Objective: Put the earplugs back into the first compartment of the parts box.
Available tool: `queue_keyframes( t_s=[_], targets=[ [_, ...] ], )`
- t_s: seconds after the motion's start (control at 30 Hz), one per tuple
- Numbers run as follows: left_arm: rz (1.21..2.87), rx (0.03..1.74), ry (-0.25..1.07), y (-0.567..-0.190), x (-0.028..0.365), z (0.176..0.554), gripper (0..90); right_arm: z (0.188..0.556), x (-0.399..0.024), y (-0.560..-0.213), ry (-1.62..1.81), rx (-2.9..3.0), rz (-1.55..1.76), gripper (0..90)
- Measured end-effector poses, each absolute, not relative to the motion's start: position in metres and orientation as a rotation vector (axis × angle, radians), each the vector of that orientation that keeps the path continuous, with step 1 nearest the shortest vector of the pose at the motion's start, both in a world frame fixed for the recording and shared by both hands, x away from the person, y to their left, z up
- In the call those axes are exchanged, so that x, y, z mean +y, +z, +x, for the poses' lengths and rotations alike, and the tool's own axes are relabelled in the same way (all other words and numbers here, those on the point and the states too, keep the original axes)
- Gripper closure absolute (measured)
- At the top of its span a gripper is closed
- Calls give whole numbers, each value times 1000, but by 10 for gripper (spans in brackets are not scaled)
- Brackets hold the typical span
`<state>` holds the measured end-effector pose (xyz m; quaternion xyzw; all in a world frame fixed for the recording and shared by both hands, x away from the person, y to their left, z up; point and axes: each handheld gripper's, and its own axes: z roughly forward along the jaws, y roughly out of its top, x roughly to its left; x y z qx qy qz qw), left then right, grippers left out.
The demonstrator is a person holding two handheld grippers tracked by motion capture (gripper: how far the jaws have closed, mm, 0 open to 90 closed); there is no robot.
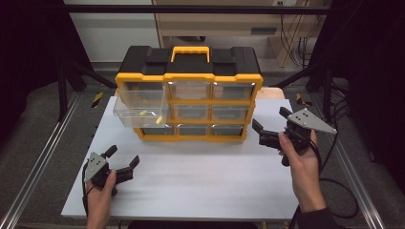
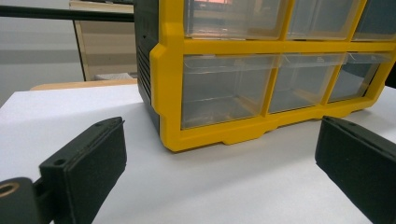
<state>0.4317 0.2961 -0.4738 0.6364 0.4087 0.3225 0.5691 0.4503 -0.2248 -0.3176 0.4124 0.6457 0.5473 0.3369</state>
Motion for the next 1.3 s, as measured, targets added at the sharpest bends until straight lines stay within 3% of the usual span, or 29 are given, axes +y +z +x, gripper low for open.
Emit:
queue_keyframes(
  t_s=[0.9,1.3],
  targets=[
    [1496,925,771,-470,293,428,16,428,-272,-412,1290,1649,1266,31],
    [1511,894,747,-461,284,430,19,418,-269,-448,1357,1687,1208,35]
  ],
)
